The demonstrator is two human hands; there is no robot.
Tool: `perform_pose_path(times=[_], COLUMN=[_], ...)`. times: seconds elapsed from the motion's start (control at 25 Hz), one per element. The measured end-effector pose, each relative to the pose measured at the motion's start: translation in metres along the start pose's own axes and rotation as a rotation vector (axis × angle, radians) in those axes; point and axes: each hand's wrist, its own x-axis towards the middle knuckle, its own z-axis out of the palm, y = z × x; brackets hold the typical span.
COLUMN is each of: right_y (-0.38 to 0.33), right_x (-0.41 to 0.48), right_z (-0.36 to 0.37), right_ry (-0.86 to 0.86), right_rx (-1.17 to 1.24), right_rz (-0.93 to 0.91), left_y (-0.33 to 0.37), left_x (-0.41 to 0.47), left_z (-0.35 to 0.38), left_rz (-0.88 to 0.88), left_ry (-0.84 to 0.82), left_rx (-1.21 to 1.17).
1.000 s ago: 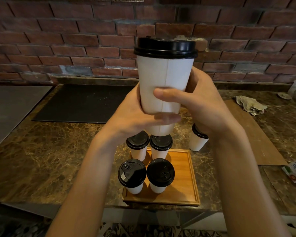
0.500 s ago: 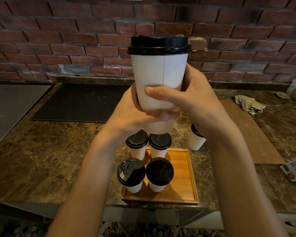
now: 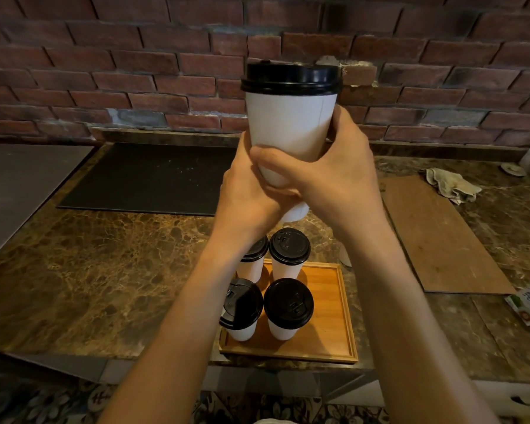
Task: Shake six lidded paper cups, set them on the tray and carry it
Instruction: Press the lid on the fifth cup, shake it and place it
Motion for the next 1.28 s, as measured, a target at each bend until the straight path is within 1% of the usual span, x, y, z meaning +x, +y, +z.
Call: perform_pose_path(times=[0.12, 0.2, 0.32, 0.56, 0.72, 0.8, 0.92, 1.04, 1.16, 1.28], right_y=[0.0, 0.0, 0.001, 0.006, 0.01, 0.011, 0.011, 0.009, 0.008, 0.006], right_x=[0.003, 0.005, 0.006, 0.011, 0.011, 0.01, 0.009, 0.008, 0.005, 0.002], right_z=[-0.003, -0.005, -0.009, -0.019, -0.026, -0.028, -0.028, -0.028, -0.024, -0.016], right_ry=[0.003, 0.007, -0.007, -0.16, -0.312, -0.365, -0.375, -0.344, -0.286, -0.19], right_rx=[0.004, 0.027, 0.104, 0.187, 0.31, 0.3, 0.277, 0.244, 0.205, 0.174], right_rz=[-0.02, -0.039, -0.049, -0.089, -0.106, -0.121, -0.133, -0.139, -0.115, -0.062], left_y=[0.0, 0.003, 0.004, 0.007, 0.008, 0.006, 0.006, 0.005, 0.005, 0.006], left_x=[0.003, 0.004, 0.005, 0.004, 0.002, 0.001, -0.001, -0.002, -0.004, -0.005], left_z=[-0.002, -0.004, -0.011, -0.024, -0.029, -0.029, -0.029, -0.027, -0.026, -0.017], left_rz=[0.005, -0.004, -0.009, -0.026, -0.047, -0.051, -0.046, -0.037, -0.037, -0.035], left_ry=[-0.028, -0.053, -0.133, -0.294, -0.43, -0.457, -0.435, -0.402, -0.296, -0.174], left_rx=[-0.011, -0.076, -0.156, -0.245, -0.325, -0.348, -0.367, -0.355, -0.307, -0.241])
